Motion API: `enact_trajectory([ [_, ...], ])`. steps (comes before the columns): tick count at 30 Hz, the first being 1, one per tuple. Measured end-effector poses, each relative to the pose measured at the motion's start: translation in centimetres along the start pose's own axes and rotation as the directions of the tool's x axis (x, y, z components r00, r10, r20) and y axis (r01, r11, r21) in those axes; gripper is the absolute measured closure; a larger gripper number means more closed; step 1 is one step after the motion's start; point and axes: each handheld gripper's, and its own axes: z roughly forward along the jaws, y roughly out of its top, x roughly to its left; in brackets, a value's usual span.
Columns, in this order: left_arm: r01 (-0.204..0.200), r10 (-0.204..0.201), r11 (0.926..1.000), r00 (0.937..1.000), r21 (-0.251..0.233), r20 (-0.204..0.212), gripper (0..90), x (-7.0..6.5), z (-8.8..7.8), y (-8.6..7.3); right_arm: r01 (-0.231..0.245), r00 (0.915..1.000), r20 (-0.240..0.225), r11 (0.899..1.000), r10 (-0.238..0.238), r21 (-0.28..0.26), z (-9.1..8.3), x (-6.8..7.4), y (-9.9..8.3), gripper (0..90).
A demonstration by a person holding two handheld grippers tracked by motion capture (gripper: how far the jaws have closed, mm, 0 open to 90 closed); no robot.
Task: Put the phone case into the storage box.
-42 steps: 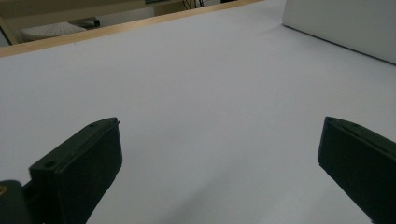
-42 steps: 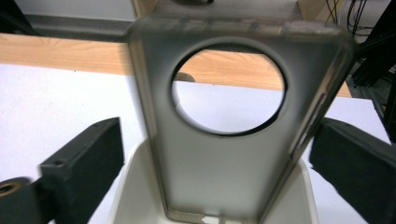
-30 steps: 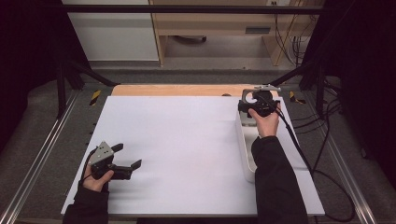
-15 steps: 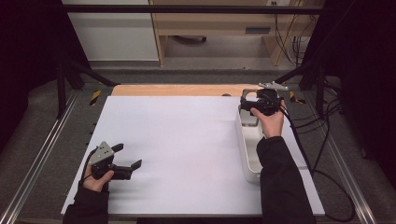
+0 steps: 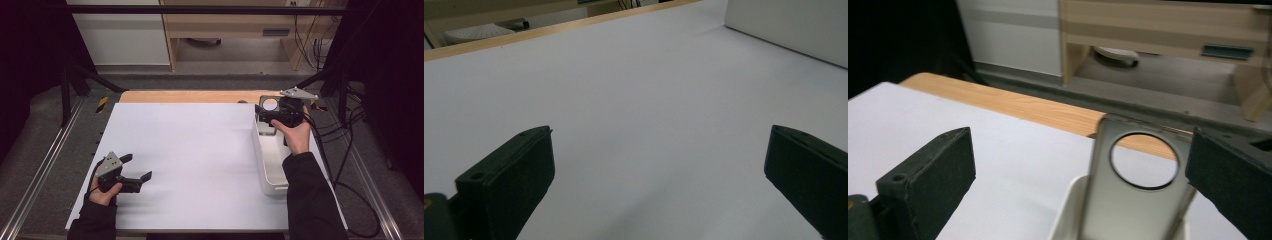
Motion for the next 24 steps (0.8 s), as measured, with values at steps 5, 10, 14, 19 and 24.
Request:
enact_trajectory([
  [5, -0.004, 0.004, 1.0000, 1.0000, 0.001, 0.000, 0.0, 0.0, 0.0, 0.0, 0.043, 0.9939, -0.101, 0.999, -0.045, -0.028, -1.6, 0.8, -0.4, 0.4],
  [10, -0.005, 0.005, 1.0000, 1.0000, -0.004, 0.002, 0.0, -0.1, 0.0, 0.0, 0.073, 0.9805, -0.179, 0.996, -0.081, -0.052, -3.2, 1.5, -1.1, 0.4],
  [14, -0.007, 0.007, 1.0000, 1.0000, -0.005, 0.003, 0.0, -0.1, 0.0, 0.0, 0.113, 0.9649, -0.231, 0.991, -0.126, -0.066, -4.4, 2.0, -2.0, 0.4],
  [19, -0.011, 0.011, 0.9999, 0.9999, -0.005, 0.005, 0.0, -0.1, 0.0, 0.1, 0.133, 0.9468, -0.282, 0.986, -0.155, -0.096, -5.9, 2.5, -3.3, 0.4],
  [24, -0.012, 0.012, 0.9999, 0.9999, -0.009, 0.006, 0.0, -0.2, -0.1, 0.1, 0.123, 0.9390, -0.306, 0.984, -0.156, -0.126, -7.3, 2.3, -4.8, 0.4],
])
